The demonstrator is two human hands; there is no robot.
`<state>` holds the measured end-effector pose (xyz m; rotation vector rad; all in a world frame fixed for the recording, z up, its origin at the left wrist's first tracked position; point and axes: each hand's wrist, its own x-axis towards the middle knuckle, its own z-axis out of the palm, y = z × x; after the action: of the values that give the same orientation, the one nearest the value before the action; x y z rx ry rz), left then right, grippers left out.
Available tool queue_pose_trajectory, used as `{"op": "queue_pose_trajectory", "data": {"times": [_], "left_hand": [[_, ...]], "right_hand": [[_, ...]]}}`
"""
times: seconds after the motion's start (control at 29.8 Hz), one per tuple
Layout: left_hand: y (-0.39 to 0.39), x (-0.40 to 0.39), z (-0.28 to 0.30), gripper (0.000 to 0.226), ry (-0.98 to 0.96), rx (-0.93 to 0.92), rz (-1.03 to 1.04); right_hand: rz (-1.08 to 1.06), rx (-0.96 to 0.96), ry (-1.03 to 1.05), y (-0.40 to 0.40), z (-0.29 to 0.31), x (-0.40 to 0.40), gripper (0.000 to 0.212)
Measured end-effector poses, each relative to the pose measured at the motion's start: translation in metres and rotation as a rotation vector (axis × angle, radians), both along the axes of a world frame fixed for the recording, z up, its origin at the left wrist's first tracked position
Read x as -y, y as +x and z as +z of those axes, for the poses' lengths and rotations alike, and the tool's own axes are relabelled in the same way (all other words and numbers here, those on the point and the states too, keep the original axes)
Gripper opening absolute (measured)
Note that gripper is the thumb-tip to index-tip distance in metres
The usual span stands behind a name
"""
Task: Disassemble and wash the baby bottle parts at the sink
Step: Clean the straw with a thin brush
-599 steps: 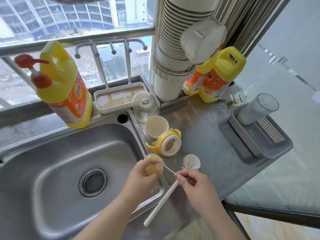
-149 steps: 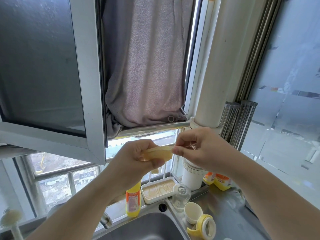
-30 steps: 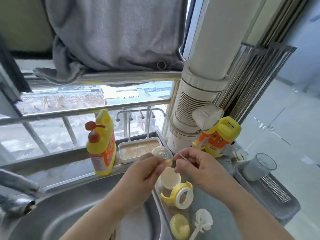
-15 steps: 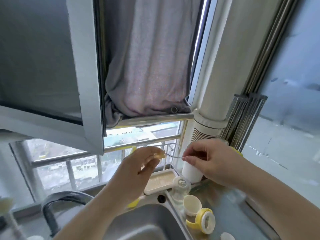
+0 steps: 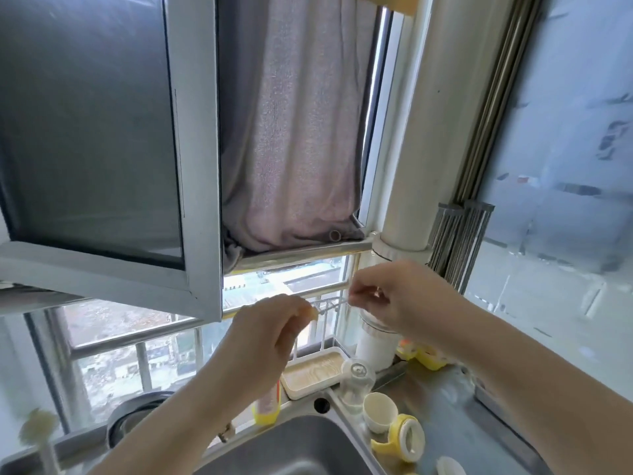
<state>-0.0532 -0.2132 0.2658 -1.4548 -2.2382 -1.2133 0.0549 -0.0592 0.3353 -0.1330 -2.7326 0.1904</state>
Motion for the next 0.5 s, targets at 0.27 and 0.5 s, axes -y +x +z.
{"op": "queue_pose_trajectory", "data": {"times": [0.27, 0.5], "left_hand": [[0.011, -0.014, 0.011, 0.013, -0.031, 0.061, 0.017], [0.015, -0.036, 0.016, 0.017, -0.148, -0.02, 0.045]], "right_hand": [[0.015, -0.113, -0.059, 0.005, -0.003, -0.013, 0.009], [0.023, -0.093, -0.093, 0.017, -0.005, -0.035, 0.011]]}}
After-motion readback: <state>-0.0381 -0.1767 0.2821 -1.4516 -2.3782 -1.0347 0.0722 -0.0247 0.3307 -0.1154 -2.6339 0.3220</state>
